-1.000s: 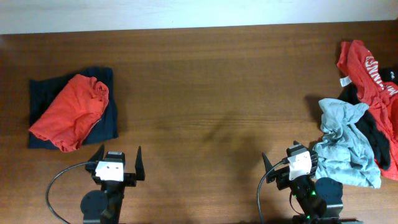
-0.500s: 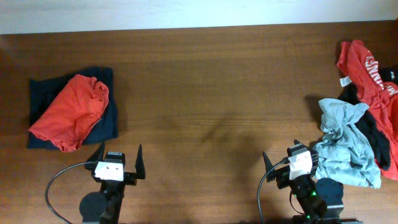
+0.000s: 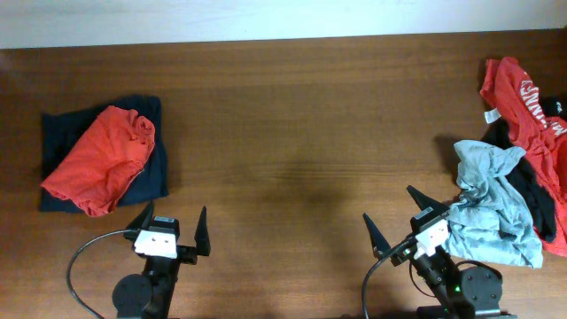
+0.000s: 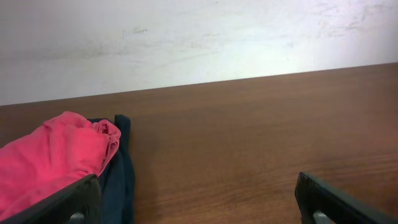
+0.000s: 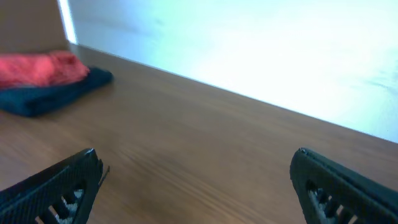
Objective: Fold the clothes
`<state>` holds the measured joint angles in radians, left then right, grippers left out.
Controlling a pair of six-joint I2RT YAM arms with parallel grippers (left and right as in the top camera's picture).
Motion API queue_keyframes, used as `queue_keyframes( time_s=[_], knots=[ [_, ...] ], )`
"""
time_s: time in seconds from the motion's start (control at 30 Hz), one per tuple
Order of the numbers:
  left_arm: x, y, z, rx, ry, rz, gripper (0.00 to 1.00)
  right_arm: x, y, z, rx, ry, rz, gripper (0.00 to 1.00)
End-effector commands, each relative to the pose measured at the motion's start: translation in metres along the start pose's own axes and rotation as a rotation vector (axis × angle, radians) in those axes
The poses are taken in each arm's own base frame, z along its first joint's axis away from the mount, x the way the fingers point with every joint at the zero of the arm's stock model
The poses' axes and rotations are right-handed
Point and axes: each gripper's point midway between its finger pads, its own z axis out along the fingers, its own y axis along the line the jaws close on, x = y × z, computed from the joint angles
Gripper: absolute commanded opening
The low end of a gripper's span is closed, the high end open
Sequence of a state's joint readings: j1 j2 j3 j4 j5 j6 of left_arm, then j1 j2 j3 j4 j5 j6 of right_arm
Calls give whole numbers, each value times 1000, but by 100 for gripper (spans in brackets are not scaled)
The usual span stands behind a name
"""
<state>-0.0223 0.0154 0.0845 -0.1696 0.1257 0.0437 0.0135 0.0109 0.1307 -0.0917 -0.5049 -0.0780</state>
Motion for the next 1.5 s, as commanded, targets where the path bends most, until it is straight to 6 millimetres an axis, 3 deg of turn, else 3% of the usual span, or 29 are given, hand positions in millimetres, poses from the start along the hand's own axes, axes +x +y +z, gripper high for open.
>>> queue_keyframes(
  time_s=[0.0, 0.2, 0.37, 0.47, 0.8, 0.97, 1.07, 1.17, 1.33, 1.47],
  knots=[
    [-24, -3, -5, 17, -54, -21, 99, -9, 9, -1, -58, -26, 83, 99],
    [-81, 1, -10, 4, -59, -20, 99, -21, -4, 2, 2, 12, 105, 98],
    [-113, 12, 11, -31, 56, -34, 99, -12, -21, 12, 66, 191, 195, 99],
    [-126, 13, 35, -16, 160, -46, 99, -14, -31, 19, 94, 314, 251, 99],
    [-157, -8, 109, 177, 424, -117, 99, -48, -42, 43, 25, 696, 387, 98],
    [-144, -26, 125, 293, 491, -163, 99, -39, -45, 62, -7, 803, 488, 99],
    [-133, -26, 126, 293, 532, -174, 99, -30, -75, 62, 192, 832, 618, 99],
    [-125, -27, 123, 290, 569, -183, 99, -19, -120, 47, 441, 836, 694, 99],
    [-122, -27, 119, 290, 587, -187, 99, -3, -199, 4, 782, 771, 823, 100],
    [-124, -27, 121, 290, 578, -185, 99, 20, -251, -36, 977, 726, 965, 91]
  ],
)
